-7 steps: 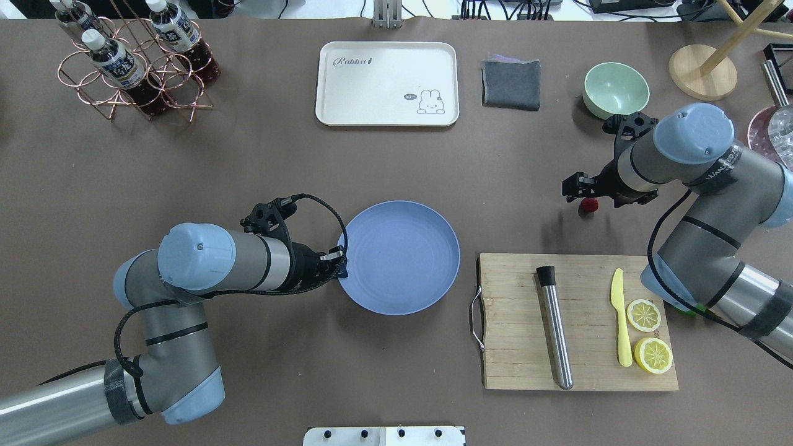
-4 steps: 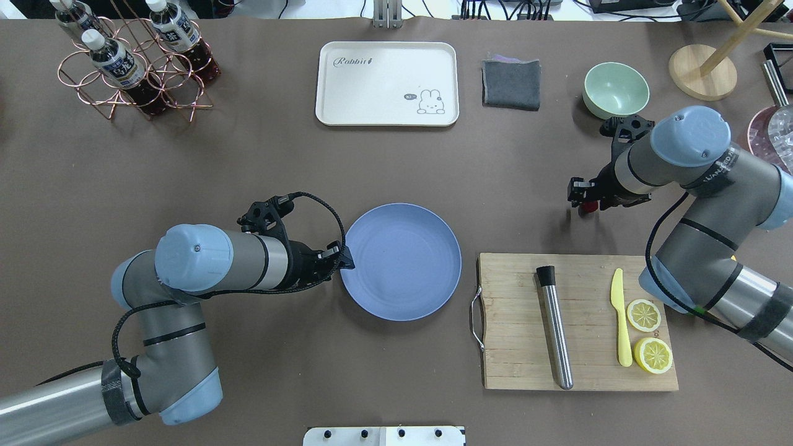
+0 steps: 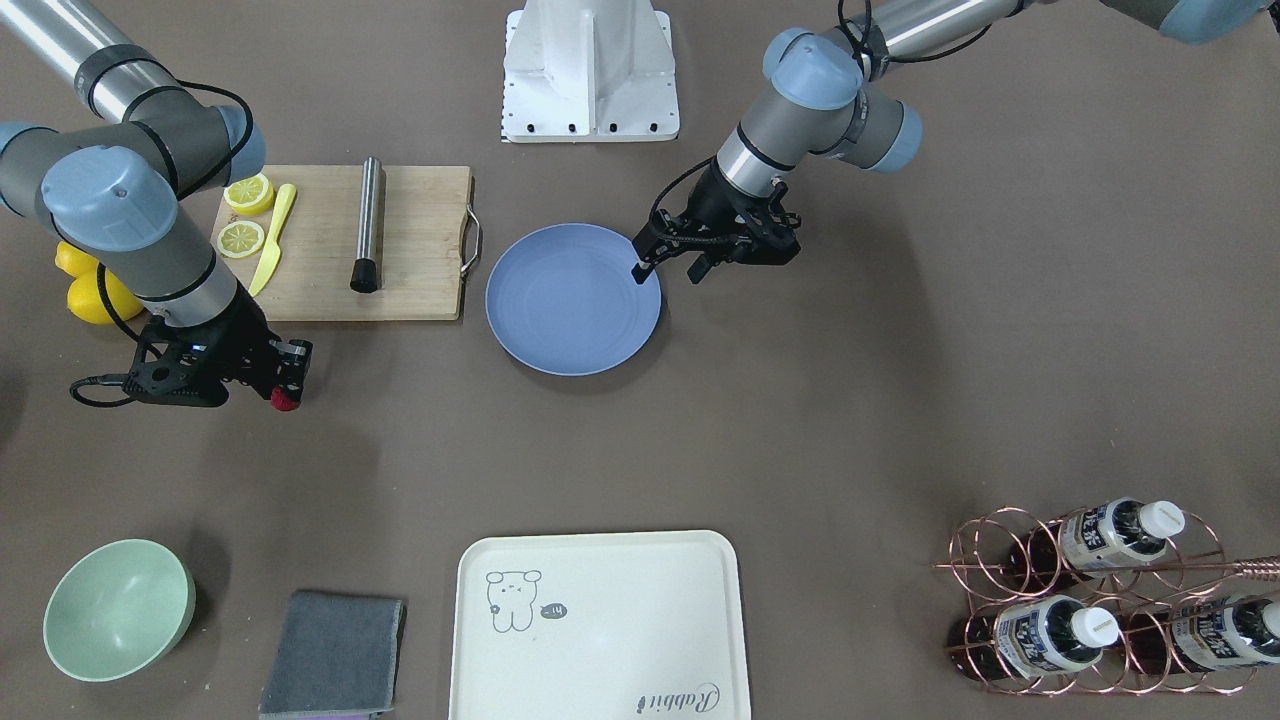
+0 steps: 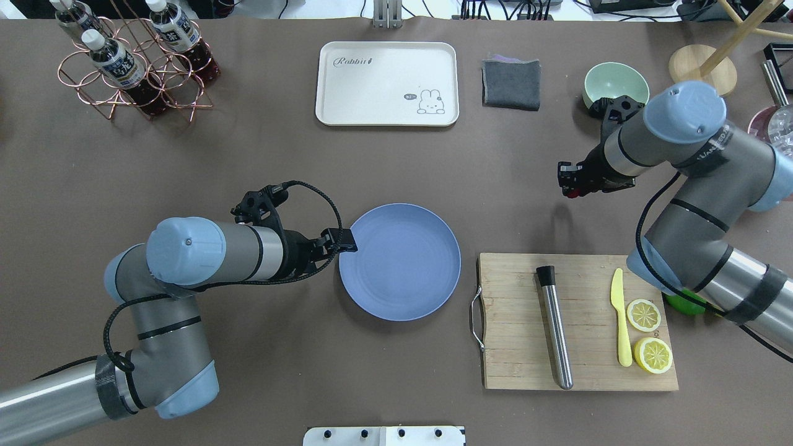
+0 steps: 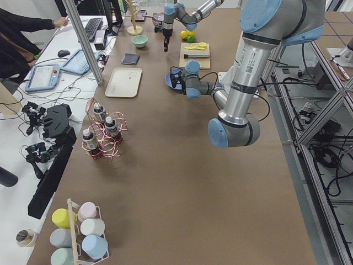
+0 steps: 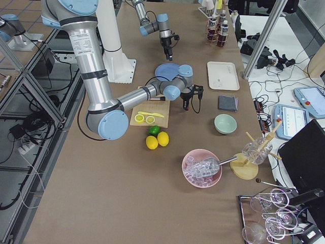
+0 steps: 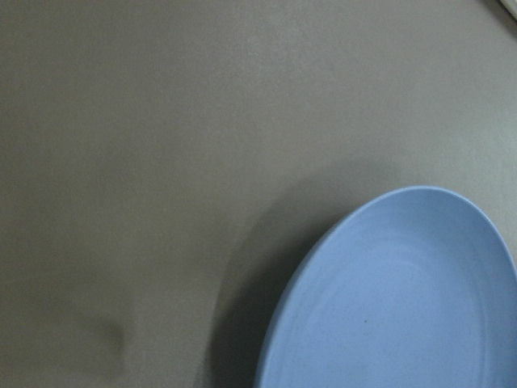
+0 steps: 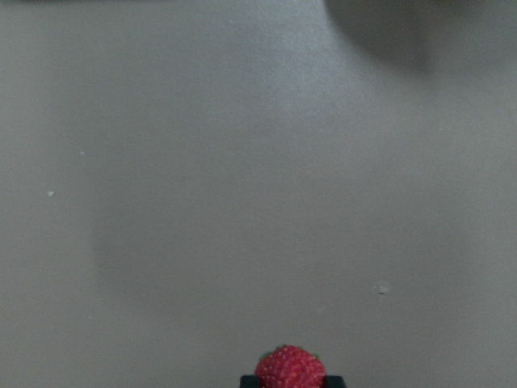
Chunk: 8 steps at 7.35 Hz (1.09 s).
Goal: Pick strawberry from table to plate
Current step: 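Carry the strawberry over the blue plate with the right gripper while the left arm withdraws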
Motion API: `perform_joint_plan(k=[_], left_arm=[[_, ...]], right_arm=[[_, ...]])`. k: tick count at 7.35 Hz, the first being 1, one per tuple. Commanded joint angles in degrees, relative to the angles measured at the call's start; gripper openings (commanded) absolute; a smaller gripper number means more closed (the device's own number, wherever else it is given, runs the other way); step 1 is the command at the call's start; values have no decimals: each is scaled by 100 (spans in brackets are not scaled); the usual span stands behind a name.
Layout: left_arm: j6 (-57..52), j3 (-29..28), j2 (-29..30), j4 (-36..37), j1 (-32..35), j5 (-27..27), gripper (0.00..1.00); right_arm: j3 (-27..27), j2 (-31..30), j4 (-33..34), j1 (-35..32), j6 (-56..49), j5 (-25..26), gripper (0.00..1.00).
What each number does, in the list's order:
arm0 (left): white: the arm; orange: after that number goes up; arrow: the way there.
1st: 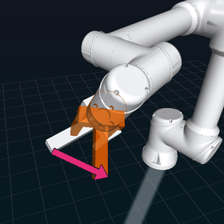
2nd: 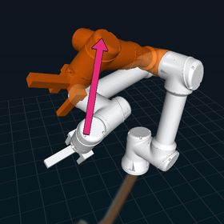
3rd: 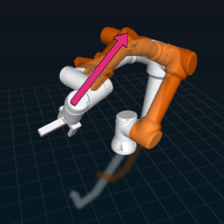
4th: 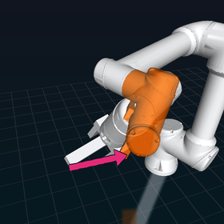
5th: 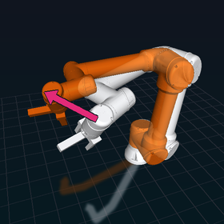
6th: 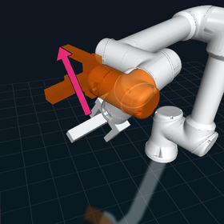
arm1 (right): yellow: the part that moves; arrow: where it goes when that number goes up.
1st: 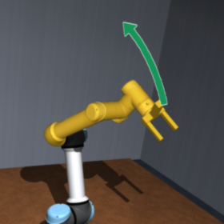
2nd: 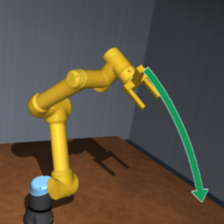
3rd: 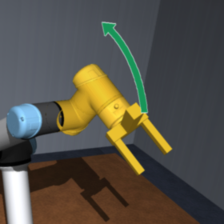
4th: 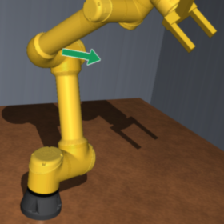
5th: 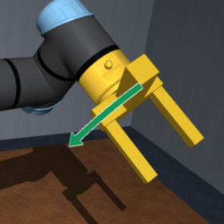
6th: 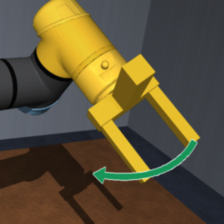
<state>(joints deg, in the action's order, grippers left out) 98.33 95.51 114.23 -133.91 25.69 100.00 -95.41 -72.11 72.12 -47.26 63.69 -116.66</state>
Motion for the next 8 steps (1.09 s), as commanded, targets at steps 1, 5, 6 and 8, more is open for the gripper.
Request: perform_joint_plan(k=[1, 5, 6, 8], left_arm=[[-1567, 73, -294, 249, 408, 159, 98], [-3891, 539, -920, 638, 1662, 859, 98], [-4005, 487, -955, 604, 2259, 1612, 98], [-5124, 478, -1305, 629, 2833, 2030, 98]], right_arm=[[-441, 511, 992, -116, 12, -225, 0], [-751, 977, 1295, 768, 747, 378, 0], [-733, 1275, 1574, 1102, 1002, 659, 0], [-690, 1829, 1980, 1700, 1547, 1056, 0]])
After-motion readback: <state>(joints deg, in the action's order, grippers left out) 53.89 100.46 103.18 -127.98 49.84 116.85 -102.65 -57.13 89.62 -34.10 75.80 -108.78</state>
